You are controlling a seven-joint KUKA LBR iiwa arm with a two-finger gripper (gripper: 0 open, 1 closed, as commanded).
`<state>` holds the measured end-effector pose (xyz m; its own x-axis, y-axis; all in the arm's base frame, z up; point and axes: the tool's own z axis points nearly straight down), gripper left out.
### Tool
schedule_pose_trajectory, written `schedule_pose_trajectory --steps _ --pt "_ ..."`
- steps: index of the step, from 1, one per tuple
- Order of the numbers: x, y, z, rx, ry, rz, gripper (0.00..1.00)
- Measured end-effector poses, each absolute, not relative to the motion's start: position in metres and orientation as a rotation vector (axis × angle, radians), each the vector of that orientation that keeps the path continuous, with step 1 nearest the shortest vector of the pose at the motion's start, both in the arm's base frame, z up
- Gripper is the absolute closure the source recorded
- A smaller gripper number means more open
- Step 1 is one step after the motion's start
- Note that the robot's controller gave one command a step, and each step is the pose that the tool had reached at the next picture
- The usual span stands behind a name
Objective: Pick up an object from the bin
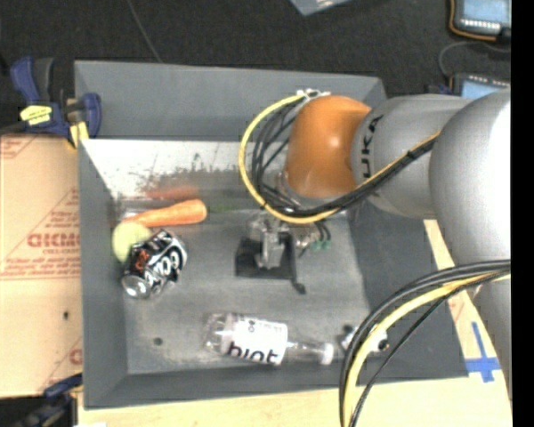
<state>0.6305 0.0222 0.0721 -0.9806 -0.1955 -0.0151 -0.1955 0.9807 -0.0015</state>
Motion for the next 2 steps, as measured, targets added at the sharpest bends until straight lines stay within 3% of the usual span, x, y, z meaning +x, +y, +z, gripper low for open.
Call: schedule_pose_trajectory --steps 1,2 --pt "0.631 0.022 0.072 -0.306 3.111 0.000 1.00" --pt "0.653 0.026 0.204 -0.254 3.110 0.003 1.00"
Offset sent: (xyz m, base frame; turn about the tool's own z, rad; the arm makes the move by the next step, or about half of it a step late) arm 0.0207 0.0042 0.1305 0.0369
